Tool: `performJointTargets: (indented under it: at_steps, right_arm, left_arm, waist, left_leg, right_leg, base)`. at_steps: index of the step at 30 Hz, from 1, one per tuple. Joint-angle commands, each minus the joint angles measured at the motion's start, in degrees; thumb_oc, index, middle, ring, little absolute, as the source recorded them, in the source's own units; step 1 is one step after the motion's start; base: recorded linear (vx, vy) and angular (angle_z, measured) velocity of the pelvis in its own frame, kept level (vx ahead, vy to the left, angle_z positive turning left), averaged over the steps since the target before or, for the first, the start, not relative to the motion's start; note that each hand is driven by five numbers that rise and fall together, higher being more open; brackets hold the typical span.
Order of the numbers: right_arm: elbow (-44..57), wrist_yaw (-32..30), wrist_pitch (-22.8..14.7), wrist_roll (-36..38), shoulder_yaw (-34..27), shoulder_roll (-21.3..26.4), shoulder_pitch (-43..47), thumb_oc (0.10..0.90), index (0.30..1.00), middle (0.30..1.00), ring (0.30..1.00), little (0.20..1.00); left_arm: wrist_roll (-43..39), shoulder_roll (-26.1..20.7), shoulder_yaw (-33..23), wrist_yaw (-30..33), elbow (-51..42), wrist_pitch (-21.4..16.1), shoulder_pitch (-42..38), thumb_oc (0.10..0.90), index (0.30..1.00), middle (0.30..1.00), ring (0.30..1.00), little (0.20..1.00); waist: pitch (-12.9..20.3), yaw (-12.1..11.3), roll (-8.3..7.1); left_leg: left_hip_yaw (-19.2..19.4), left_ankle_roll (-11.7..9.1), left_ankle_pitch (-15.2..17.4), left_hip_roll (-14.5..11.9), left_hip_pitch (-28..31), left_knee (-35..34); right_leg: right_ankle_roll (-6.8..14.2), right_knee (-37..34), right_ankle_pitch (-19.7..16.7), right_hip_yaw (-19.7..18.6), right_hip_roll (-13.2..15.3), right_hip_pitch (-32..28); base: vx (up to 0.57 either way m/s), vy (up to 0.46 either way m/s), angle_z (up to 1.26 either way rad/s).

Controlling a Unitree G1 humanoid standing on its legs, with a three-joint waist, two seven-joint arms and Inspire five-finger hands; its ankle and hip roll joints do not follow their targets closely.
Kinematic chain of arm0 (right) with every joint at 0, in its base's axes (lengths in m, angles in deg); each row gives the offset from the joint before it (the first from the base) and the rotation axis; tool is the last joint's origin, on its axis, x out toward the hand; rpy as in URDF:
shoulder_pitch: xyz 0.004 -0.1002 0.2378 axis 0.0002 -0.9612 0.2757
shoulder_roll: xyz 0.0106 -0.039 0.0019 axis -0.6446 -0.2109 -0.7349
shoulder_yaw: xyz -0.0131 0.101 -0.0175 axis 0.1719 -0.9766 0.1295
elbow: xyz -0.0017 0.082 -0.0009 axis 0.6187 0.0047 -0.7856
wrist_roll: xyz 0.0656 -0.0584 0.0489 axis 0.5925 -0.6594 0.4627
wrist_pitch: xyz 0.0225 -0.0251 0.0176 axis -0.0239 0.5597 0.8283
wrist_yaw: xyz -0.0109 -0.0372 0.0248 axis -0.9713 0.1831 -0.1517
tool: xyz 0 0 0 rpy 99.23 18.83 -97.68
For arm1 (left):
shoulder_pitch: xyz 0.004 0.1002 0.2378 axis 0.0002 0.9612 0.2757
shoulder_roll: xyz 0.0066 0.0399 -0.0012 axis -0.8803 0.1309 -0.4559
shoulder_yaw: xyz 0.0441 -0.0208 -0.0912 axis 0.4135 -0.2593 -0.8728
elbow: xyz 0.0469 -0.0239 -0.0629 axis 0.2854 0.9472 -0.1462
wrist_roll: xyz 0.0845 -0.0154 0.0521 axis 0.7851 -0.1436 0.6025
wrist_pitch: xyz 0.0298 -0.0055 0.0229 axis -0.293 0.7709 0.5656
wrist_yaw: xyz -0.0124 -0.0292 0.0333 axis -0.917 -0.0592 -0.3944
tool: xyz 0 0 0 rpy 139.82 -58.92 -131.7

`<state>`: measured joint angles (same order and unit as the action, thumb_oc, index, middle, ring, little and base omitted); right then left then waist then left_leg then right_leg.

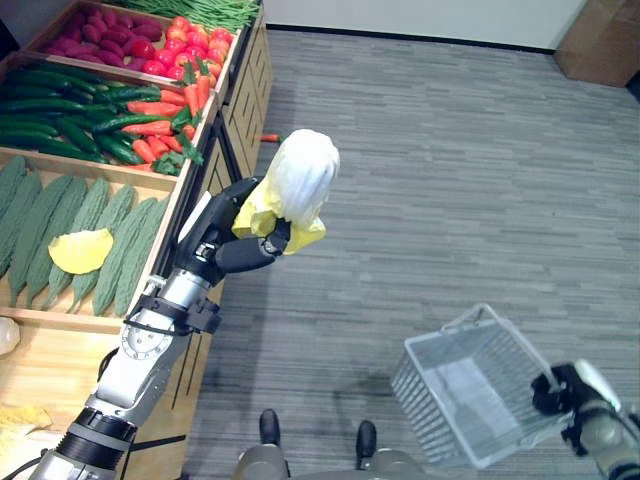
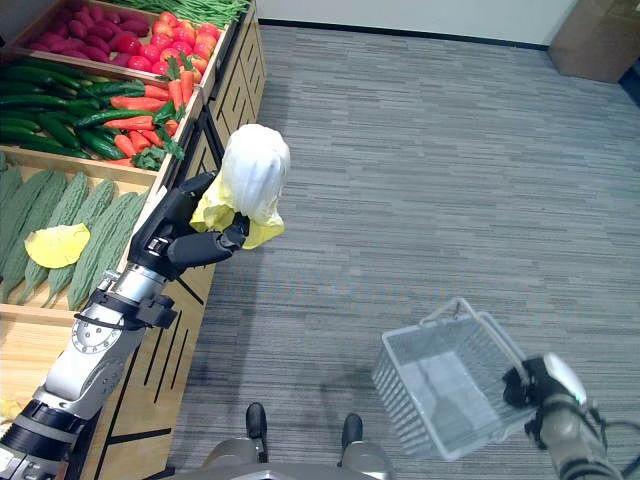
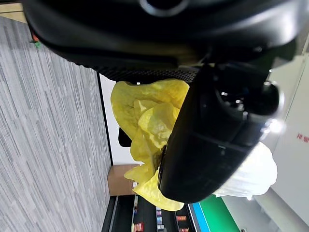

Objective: Get the vegetables into the basket

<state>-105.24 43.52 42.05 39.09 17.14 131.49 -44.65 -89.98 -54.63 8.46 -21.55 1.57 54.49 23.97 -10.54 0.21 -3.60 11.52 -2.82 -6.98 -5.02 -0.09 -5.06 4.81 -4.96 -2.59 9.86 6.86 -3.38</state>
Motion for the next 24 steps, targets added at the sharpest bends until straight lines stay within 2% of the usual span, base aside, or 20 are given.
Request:
performJointTargets:
  at_steps: [1,4,5,13,14,17,18,24]
  right_arm:
    - [3.0,-5.3,-3.3,1.1,1.0,7.0,8.3,0.4,0.3,0.3,0.3,0.3]
    - [5.1,-5.3,-3.5,1.2,4.7,7.0,14.0,0.4,0.3,0.3,0.3,0.3]
    - [5.8,-4.7,-3.6,0.2,7.7,7.6,17.0,0.4,0.3,0.3,0.3,0.3]
    - [4.0,-3.7,-3.3,-2.8,15.0,8.1,24.1,0.4,0.3,0.3,0.3,0.3]
    - [3.3,-3.4,-3.2,-2.8,16.8,7.9,26.3,0.4,0.3,0.3,0.3,0.3]
    - [2.9,-3.6,-3.3,-1.6,17.0,6.8,27.8,0.4,0.3,0.3,0.3,0.3]
    - [3.3,-3.8,-3.6,0.5,18.7,4.8,30.8,0.4,0.3,0.3,0.3,0.3]
    - [7.2,-3.7,-5.0,4.7,21.0,0.8,34.6,0.4,0.3,0.3,0.3,0.3]
  left_arm:
    - [-0.8,-0.2,1.1,-0.1,-7.0,-5.1,-5.7,0.4,0.3,0.3,0.3,0.3]
    - [-0.7,-0.7,2.5,0.1,-6.9,-5.0,-7.1,0.4,0.3,0.3,0.3,0.3]
    - [-0.2,-0.9,3.9,-0.2,-6.9,-4.8,-8.2,0.4,0.3,0.3,0.3,0.3]
    - [1.6,-3.5,9.2,-1.0,-6.7,-4.4,-14.1,0.4,0.3,0.3,0.3,0.3]
    - [1.4,-4.4,11.7,-1.6,-7.2,-4.3,-16.8,0.4,0.3,0.3,0.3,0.3]
    - [1.4,-4.8,13.9,-1.9,-7.3,-4.2,-19.4,0.4,0.3,0.3,0.3,0.3]
    - [1.7,-5.0,17.7,-2.3,-7.1,-4.3,-23.6,0.4,0.3,0.3,0.3,0.3]
    - [4.1,-5.2,24.1,-3.0,-5.9,-4.8,-30.2,0.4,0.3,0.3,0.3,0.3]
  waist:
    - [5.3,-1.4,-0.35]
    - [5.7,-1.8,-0.16]
    - [5.9,-1.9,-0.08]
    - [6.3,-1.9,0.23]
    - [6.3,-1.8,0.42]
    - [6.2,-1.8,0.59]
    - [6.1,-1.5,0.83]
    - [6.1,-1.0,1.2]
  left_leg:
    - [-3.5,-3.0,3.2,-2.9,1.6,0.1]
    - [-3.5,-3.0,3.3,-3.0,1.8,0.1]
    - [-3.5,-3.0,3.4,-2.9,1.9,0.1]
    - [-3.5,-3.1,3.8,-2.8,2.4,0.1]
    - [-3.4,-3.1,4.0,-2.8,2.5,0.1]
    - [-3.3,-3.0,4.0,-2.9,2.5,0.1]
    - [-2.8,-3.0,4.1,-2.9,2.8,0.1]
    - [-1.9,-3.1,4.2,-3.3,3.2,0.1]
  right_leg:
    - [5.8,0.0,-5.9,0.6,4.1,4.0]
    - [5.7,0.0,-5.9,0.6,4.1,3.7]
    - [5.7,0.0,-6.0,0.5,4.1,3.6]
    - [5.7,0.0,-5.9,0.4,4.2,3.3]
    - [5.8,0.0,-5.9,0.2,4.2,3.4]
    - [5.8,0.0,-5.9,0.1,4.2,3.5]
    - [5.8,0.0,-5.9,-0.5,4.1,3.8]
    - [5.7,0.0,-5.7,-1.4,3.8,4.0]
  base:
    - [0.0,0.0,0.0]
    - [0.01,0.004,0.0]
    - [0.0,0.0,0.0]
    - [0.02,0.005,0.0]
    - [0.0,0.0,0.0]
    - [0.0,0.003,-0.01]
    - [0.0,0.005,-0.06]
    - [0.0,0.003,-0.14]
